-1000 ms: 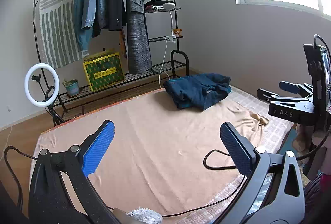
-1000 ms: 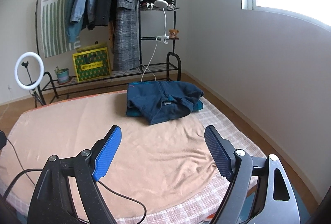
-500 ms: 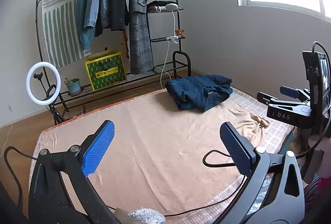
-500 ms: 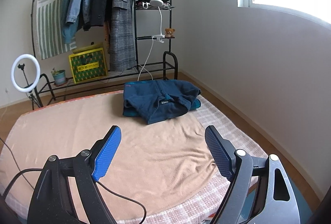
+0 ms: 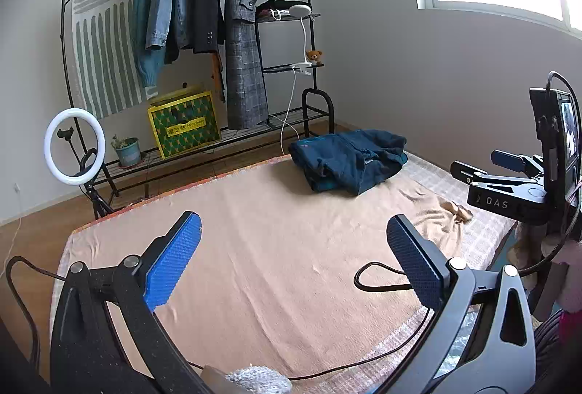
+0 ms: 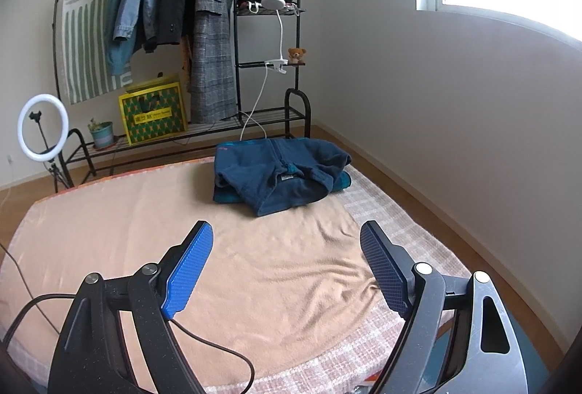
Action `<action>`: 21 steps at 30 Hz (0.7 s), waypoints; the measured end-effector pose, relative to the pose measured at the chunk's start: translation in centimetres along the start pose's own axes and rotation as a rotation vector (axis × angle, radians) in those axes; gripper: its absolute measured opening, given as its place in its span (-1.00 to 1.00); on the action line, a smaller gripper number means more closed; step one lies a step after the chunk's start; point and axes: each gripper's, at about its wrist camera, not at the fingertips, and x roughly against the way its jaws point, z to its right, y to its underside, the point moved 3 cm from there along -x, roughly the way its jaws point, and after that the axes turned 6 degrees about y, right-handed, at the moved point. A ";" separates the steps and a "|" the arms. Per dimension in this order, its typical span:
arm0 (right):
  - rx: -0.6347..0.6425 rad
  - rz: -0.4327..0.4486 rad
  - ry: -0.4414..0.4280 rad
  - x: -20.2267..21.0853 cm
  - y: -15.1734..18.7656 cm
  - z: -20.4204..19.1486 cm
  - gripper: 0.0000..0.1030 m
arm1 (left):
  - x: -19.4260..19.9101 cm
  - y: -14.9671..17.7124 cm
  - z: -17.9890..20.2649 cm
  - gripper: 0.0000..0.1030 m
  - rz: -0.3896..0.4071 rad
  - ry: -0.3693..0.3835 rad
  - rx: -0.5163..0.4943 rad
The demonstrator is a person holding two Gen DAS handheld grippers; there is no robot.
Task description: Fold large clothes
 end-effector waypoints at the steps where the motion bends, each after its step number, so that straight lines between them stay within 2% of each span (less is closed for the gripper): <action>1: 0.000 -0.001 -0.001 0.0 0.0 0.0 0.61 | 0.0 0.0 0.1 1.00 -0.001 0.001 0.001; 14: 0.010 -0.003 -0.003 0.0 0.3 -0.1 0.61 | -0.1 -0.1 0.5 1.00 0.004 -0.001 0.001; 21: 0.014 -0.003 -0.003 0.0 0.3 -0.2 0.61 | -0.6 0.4 0.9 1.00 -0.028 0.015 0.030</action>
